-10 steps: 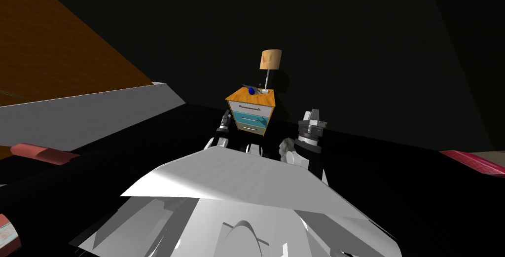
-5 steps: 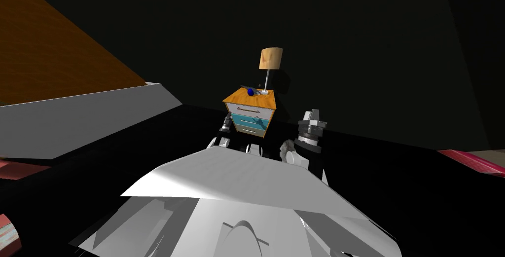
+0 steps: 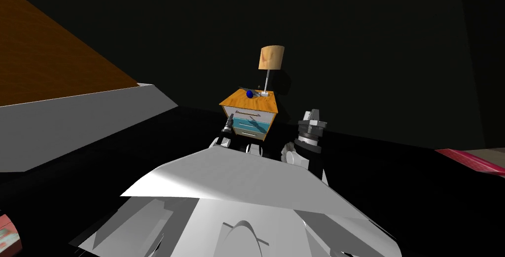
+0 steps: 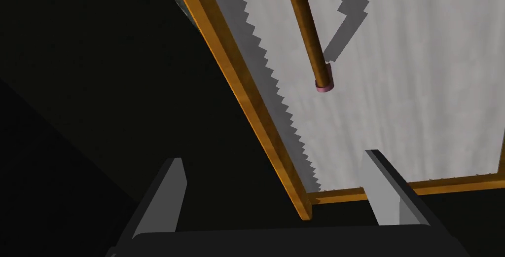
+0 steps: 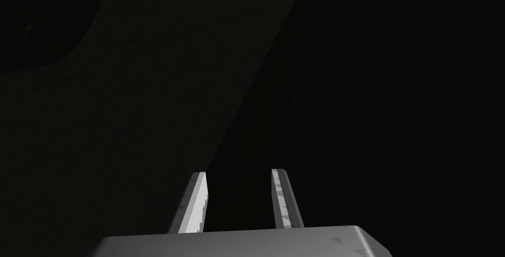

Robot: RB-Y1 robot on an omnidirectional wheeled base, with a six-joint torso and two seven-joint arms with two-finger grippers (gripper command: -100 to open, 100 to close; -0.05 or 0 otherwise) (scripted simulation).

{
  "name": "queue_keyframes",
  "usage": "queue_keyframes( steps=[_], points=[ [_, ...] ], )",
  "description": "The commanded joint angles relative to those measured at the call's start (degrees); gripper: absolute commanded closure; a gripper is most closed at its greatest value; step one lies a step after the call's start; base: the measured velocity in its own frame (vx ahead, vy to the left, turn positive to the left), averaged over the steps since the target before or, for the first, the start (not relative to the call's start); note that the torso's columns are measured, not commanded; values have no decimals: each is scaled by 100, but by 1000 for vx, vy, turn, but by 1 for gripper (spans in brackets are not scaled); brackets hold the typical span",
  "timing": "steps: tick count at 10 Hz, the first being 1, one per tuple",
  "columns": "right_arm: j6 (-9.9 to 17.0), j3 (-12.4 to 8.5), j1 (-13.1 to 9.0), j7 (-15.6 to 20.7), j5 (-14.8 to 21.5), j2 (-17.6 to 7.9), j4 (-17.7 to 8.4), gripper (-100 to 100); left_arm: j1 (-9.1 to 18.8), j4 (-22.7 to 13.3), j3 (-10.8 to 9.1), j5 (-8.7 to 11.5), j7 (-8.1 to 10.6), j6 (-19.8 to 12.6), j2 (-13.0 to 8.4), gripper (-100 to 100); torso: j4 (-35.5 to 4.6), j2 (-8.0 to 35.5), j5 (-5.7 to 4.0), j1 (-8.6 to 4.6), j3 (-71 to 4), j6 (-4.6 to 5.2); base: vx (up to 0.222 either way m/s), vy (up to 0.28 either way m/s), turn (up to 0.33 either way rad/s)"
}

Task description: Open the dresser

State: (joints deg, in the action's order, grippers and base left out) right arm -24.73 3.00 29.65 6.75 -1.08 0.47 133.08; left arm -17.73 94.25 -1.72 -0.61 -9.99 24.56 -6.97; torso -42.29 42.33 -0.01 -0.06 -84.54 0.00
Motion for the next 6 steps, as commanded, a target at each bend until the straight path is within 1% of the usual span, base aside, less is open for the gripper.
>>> queue_keyframes(
  steps=[1, 5, 6],
  points=[
    [0, 0, 0, 0, 0, 0, 0, 0, 142, -344, 16, -58, -30, 6, -9, -100, -2, 3, -2, -5, 3, 0, 140, 21, -31],
    [0, 0, -1, 0, 0, 0, 0, 0, 323, -802, 33, -130, -53, 13, -54, -100, -2, 4, 2, 9, 3, -1, 99, 25, -32],
    [0, 0, -1, 0, 0, 0, 0, 0, 320, -769, 24, -116, -51, 30, -42, -100, 0, -4, 2, 6, -1, 0, 45, 10, -8]
  ],
)
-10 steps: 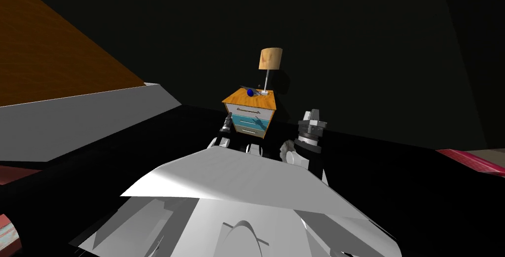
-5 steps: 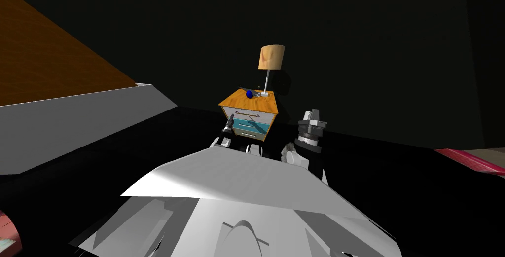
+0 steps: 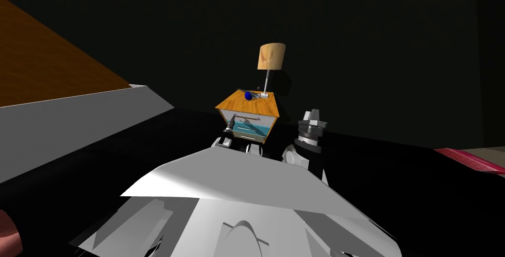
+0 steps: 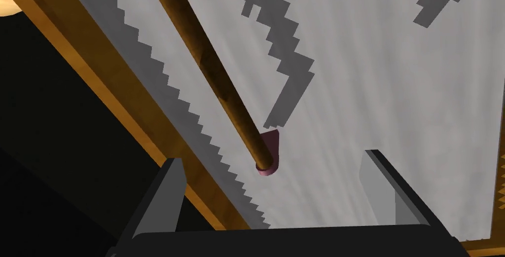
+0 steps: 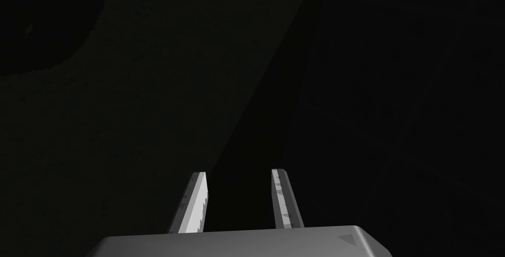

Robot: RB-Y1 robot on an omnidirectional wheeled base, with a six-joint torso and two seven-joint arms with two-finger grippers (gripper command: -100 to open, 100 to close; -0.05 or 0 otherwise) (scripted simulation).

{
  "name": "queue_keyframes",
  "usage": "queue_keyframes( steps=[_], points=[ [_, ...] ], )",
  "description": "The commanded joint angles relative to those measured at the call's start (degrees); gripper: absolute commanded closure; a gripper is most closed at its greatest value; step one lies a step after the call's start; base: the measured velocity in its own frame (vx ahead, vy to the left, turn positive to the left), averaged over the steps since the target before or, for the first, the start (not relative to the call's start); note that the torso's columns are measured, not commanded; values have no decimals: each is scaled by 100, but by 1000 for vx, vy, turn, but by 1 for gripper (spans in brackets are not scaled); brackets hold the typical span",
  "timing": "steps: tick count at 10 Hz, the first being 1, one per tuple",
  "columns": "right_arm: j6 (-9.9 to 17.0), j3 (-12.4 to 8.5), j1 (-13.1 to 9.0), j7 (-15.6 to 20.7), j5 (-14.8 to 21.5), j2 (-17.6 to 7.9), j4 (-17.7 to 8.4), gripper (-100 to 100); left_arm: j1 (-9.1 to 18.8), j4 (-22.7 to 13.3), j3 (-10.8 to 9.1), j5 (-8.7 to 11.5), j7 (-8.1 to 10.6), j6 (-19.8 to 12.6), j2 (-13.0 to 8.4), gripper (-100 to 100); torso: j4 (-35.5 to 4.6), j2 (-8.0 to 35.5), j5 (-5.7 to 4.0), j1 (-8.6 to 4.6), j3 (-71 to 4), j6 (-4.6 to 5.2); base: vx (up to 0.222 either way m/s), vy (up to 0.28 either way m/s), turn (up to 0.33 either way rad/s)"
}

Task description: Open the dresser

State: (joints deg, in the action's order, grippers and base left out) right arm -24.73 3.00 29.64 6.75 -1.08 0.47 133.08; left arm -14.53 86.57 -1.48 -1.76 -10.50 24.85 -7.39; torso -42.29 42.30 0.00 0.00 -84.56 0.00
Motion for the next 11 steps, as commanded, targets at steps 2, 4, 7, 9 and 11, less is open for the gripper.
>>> queue_keyframes(
  steps=[2, 4, 7, 9, 11],
  points=[
    [0, 0, 0, 0, 0, 0, 0, 0, 14, 81, -11, 9, 11, -85, -23, -100, -1, 1, -2, -5, 1, 0, 55, 5, -12],
    [0, 0, -1, 0, 0, 0, 0, 0, -59, 204, 19, 16, 32, -139, -48, 100, -3, 11, 0, -1, 6, 0, -56, -2, 10],
    [1, 1, -4, 0, 0, 1, -1, 0, -153, 340, 58, 23, 54, -174, -77, 100, 6, 10, 7, 9, 8, -3, -191, -2, 18],
    [1, 0, -2, 0, 0, 0, -1, 0, -202, 355, 91, 22, 65, -174, -86, 100, 1, -34, -5, 8, -20, -6, -107, 0, 6],
    [1, 1, -3, 0, 0, 1, 0, 0, -283, 421, 123, 22, 77, -178, -110, 100, 9, 5, 5, 8, 4, -6, -199, 5, 27]
  ],
)
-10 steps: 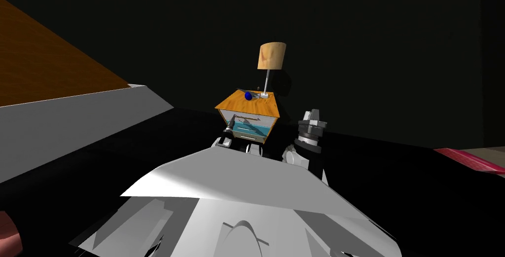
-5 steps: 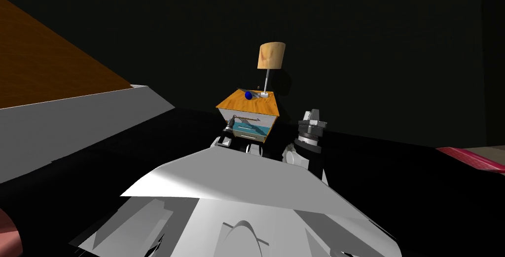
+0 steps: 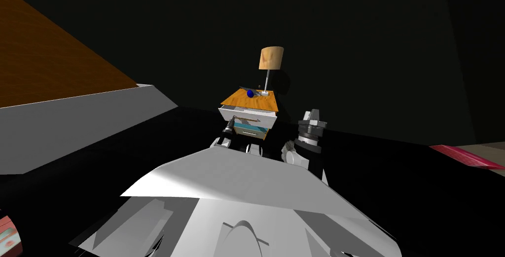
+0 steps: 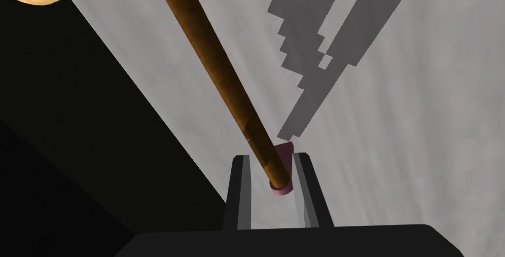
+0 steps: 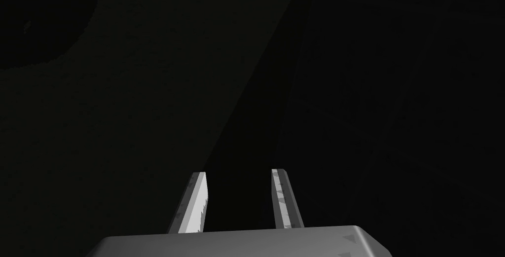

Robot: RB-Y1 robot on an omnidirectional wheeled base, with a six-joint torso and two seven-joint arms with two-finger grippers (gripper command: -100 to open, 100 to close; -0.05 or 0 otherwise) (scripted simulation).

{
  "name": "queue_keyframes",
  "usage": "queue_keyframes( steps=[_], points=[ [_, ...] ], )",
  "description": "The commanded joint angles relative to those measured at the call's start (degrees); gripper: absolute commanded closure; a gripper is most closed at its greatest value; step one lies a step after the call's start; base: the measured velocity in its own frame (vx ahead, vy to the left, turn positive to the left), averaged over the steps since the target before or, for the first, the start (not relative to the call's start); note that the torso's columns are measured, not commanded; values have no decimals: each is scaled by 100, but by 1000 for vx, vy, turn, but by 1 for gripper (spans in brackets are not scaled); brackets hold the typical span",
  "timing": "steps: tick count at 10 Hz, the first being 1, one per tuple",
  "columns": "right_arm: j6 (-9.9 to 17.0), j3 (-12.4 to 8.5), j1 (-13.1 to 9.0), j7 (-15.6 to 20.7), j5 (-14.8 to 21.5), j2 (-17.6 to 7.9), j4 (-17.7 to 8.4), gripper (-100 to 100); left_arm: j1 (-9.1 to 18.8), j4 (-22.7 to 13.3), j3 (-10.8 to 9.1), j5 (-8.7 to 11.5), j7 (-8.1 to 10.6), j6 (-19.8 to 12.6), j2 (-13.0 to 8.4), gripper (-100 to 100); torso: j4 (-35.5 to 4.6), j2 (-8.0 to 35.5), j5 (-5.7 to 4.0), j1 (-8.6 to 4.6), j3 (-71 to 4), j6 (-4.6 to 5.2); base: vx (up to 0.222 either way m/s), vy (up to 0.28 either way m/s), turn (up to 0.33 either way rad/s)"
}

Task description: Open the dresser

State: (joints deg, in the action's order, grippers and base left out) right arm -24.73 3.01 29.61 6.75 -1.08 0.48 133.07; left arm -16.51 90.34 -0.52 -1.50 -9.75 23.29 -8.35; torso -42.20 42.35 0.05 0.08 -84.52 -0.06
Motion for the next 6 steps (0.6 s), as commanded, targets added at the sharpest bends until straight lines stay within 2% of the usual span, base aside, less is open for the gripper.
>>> queue_keyframes(
  steps=[1, 2, 3, 6],
  points=[
    [0, 0, -1, 0, 0, 0, 0, 0, -126, 76, 43, -4, 9, -23, -27, 100, 0, 5, 4, 6, 5, 1, -223, 23, 12],
    [0, 0, -1, 0, 0, 0, 0, 0, -87, 72, 43, 0, 14, -2, -22, 100, -2, -1, 3, 16, 1, -6, -107, 6, -12],
    [0, 0, 1, 0, 0, 0, 0, 0, -170, 114, 78, -2, 25, 0, -37, 100, -6, -37, -7, 7, -22, -5, -130, -1, 20],
    [0, 0, -1, 0, 0, 0, 0, 0, -303, 212, 122, -3, 36, 24, -70, 100, 0, 8, 4, 10, 7, -4, -221, 0, 33]
  ],
)
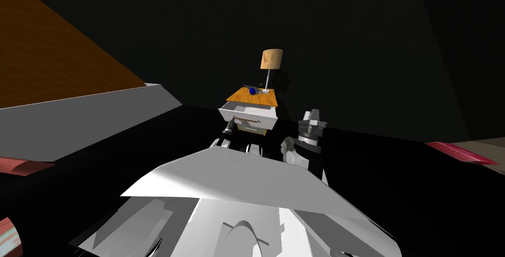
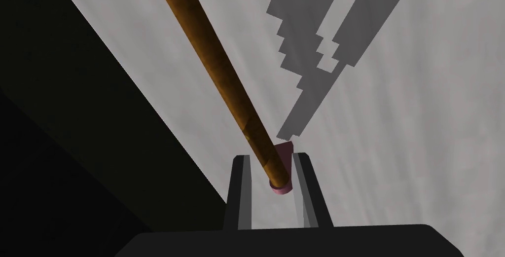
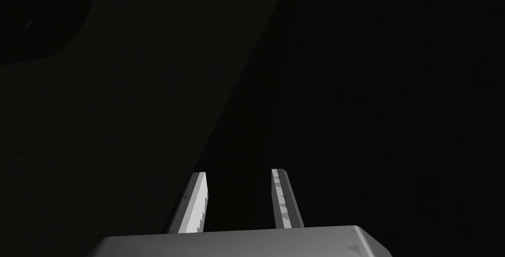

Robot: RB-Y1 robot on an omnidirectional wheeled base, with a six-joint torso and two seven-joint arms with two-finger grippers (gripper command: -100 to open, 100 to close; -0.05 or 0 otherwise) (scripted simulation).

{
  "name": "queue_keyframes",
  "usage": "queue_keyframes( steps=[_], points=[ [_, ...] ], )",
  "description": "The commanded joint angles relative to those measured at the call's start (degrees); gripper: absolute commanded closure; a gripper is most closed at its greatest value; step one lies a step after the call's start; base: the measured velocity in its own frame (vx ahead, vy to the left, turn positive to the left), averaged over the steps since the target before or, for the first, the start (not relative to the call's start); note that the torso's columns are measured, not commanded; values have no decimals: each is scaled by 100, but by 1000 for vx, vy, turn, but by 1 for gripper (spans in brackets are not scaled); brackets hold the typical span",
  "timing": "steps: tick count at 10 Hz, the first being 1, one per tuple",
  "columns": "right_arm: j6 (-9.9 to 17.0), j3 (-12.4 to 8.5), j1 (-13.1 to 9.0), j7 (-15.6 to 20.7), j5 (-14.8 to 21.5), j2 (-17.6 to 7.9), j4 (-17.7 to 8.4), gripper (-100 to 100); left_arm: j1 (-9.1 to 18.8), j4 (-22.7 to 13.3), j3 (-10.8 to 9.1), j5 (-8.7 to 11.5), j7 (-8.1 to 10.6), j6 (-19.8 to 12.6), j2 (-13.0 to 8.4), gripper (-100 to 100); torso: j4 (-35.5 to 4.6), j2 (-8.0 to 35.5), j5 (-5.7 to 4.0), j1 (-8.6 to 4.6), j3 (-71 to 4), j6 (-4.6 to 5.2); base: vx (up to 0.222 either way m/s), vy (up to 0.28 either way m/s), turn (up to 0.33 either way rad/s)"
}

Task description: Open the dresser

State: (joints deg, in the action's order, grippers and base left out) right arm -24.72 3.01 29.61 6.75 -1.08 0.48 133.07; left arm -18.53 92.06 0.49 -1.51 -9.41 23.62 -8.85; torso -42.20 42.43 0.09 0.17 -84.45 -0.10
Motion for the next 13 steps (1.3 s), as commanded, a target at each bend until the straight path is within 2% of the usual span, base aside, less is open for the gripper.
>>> queue_keyframes(
  steps=[1, 3, 9, 10, 11, 13],
  points=[
    [0, 0, 0, 0, 0, 0, 0, 0, -97, 296, -1, 31, 37, -208, -74, -100, 3, -8, 1, 0, -5, 0, -118, -20, -20],
    [0, 0, 3, 0, 0, 0, 1, 0, -152, 589, -16, 62, 70, -443, -138, -100, 17, -93, -4, 2, -59, 1, 25, -20, -3],
    [-1, 0, 3, 0, 0, 0, 1, 0, -320, 1460, -62, 155, 169, -1149, -330, -100, -29, 10, -23, -28, 1, 6, 7, -8, -8],
    [-1, 0, 3, 0, 0, 0, 1, 0, -348, 1332, -51, 157, 178, -1086, -333, -100, -40, 15, -32, -34, 2, 5, 0, 0, 0],
    [-1, 0, 3, 0, 0, 0, 1, 0, -355, 1337, -51, 159, 183, -1119, -337, 0, -31, 12, -25, -33, 2, 8, 0, 0, 0],
    [-1, 0, 3, 0, 0, 0, 1, 0, -368, 1317, -48, 159, 183, -1133, -335, 0, -20, -3, -18, -26, -6, 10, 0, 0, 0]
  ],
)
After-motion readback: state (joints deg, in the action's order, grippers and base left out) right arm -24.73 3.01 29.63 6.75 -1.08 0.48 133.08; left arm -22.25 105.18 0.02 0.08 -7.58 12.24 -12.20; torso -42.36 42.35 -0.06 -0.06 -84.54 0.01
